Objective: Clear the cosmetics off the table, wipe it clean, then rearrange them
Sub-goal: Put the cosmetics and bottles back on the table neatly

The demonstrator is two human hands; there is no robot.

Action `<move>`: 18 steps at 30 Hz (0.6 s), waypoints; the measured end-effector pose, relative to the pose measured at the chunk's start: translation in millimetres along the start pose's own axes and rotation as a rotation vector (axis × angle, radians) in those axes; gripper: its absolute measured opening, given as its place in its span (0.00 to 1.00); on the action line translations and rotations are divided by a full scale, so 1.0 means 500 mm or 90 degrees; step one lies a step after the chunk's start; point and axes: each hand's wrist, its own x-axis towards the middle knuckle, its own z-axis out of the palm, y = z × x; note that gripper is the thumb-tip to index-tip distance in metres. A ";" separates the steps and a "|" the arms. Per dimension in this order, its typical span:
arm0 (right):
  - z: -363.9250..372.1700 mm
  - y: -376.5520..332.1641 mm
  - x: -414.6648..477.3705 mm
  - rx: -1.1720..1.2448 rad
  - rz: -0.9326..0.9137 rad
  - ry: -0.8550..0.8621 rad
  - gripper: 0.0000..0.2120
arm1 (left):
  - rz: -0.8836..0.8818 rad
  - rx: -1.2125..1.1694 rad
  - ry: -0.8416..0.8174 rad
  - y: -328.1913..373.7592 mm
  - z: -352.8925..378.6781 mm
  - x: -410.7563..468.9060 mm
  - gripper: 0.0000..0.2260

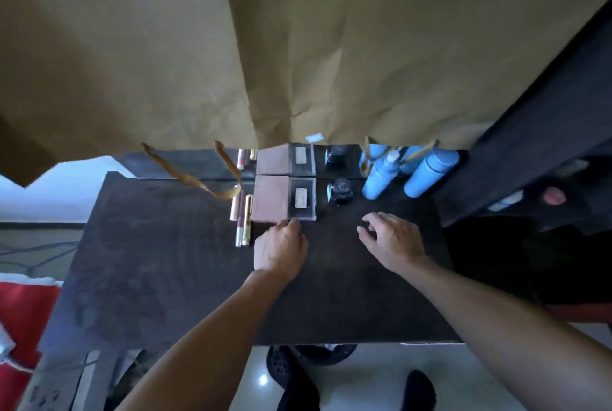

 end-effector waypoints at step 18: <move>-0.190 0.579 -0.219 0.023 0.010 0.060 0.08 | 0.099 -0.096 0.043 0.627 0.214 -0.062 0.09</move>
